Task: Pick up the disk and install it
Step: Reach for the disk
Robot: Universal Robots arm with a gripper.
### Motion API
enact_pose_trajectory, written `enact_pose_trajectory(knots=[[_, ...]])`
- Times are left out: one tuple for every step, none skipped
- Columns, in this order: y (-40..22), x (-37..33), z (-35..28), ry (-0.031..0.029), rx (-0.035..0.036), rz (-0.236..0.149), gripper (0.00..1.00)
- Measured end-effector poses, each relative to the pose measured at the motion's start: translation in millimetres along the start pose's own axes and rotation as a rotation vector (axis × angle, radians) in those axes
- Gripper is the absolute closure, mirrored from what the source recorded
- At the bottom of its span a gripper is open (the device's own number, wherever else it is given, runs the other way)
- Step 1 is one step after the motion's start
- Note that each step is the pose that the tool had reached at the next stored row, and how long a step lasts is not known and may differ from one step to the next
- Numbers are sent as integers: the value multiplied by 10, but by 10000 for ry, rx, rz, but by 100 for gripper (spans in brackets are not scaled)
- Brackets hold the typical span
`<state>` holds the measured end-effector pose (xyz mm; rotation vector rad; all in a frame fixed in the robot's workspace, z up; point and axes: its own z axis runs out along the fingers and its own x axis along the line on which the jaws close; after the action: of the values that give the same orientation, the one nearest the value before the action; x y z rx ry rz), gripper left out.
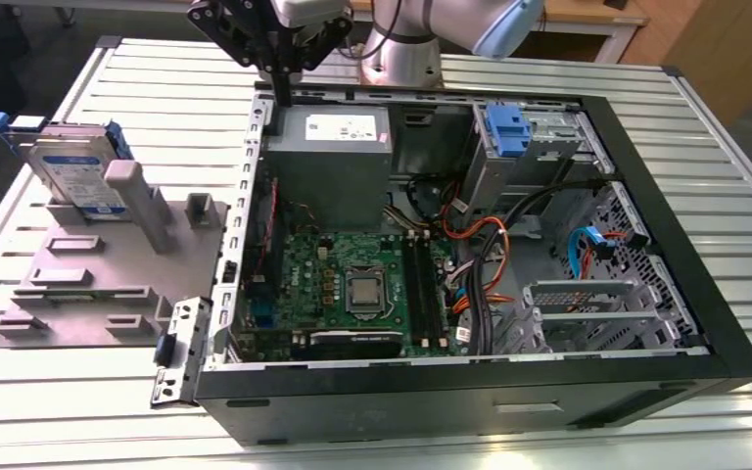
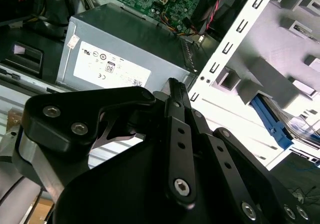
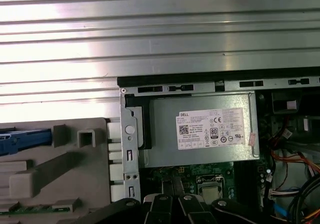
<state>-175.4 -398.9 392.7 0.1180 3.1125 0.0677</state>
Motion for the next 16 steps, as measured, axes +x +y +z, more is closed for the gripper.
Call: enact_pose_trajectory(knots=[[-1, 10, 0, 0, 0, 0, 89], [-1, 14, 0, -1, -1, 0, 89], [-1, 14, 0, -1, -1, -1, 89], [-1, 14, 0, 0, 0, -2, 89], [-2, 24, -1, 0, 0, 0, 89], [-2, 32, -1, 0, 0, 0, 89], [-2, 33, -1, 0, 0, 0, 89], [-2, 33, -1, 0, 0, 0, 89], [-3, 34, -1, 0, 0, 0, 89], [-3, 34, -1, 0, -1, 0, 89], [-3, 35, -1, 0, 0, 0, 89], [-3, 35, -1, 0, 0, -1, 89], [-3, 37, -1, 0, 0, -1, 89], [-3, 42, -1, 0, -1, 2, 89], [-4, 50, -1, 0, 0, 2, 89], [-5, 58, -1, 0, 0, 0, 89]])
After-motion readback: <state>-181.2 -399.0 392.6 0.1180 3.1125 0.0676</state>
